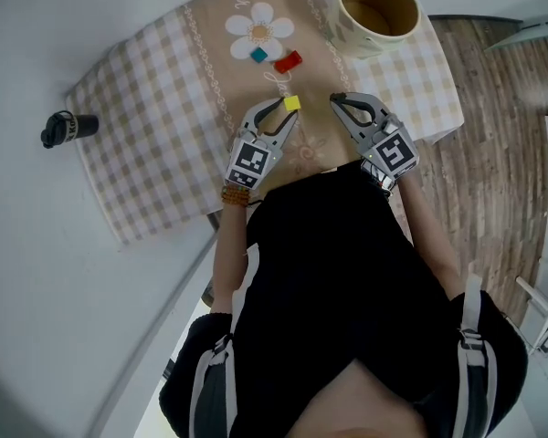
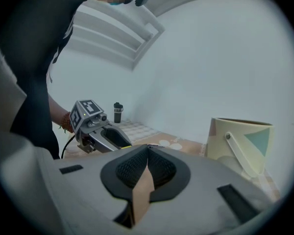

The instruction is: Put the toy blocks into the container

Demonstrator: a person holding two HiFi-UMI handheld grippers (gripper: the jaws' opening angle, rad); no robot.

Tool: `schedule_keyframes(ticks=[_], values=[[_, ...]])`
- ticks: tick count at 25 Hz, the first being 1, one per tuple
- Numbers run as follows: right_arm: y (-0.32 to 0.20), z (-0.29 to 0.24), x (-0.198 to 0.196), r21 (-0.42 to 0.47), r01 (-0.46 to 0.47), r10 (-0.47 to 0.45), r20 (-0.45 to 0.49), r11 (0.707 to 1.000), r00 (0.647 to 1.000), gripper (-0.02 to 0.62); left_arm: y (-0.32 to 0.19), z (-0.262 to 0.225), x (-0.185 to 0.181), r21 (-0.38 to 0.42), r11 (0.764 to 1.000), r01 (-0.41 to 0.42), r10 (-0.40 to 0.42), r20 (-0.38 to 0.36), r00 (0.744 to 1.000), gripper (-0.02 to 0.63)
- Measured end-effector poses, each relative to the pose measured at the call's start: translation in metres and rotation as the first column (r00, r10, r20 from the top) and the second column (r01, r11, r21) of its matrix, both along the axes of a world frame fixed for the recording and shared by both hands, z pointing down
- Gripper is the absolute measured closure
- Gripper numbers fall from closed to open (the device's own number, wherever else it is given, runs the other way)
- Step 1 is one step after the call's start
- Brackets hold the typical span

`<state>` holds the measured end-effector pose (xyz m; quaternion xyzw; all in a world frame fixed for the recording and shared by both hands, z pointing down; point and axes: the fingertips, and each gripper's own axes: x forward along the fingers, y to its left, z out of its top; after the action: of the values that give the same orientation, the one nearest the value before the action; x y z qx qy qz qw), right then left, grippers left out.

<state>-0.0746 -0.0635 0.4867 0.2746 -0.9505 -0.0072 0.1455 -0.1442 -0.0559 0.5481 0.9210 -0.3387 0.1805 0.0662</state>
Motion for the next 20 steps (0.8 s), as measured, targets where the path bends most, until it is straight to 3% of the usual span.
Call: schedule_keyframes(ticks=[4,10,15,20], values=[[-0.003,0.013,0.003,-0.037,-0.020,0.020,-0.008,0.999,1.000,0.588,-0.002,-0.043,0.001,0.057,0.998,0.022,-0.016,-0.097,0.995,0.462],[-0.011,0.028,0.023,-0.075,-0.089,0.089,0.008,0.993,0.996,0.588,-0.037,-0.130,0.006,0.188,0.980,0.062,-0.036,-0.137,0.990,0.462],[-0.035,0.029,0.062,-0.076,-0.161,0.164,0.031,0.984,0.986,0.588,-0.079,-0.165,0.022,0.206,0.975,0.089,-0.061,-0.138,0.989,0.462],[-0.045,0.029,0.106,-0.065,-0.256,0.259,0.045,0.964,0.965,0.588,-0.098,-0.174,0.050,0.244,0.970,0.020,-0.003,-0.070,0.998,0.462]])
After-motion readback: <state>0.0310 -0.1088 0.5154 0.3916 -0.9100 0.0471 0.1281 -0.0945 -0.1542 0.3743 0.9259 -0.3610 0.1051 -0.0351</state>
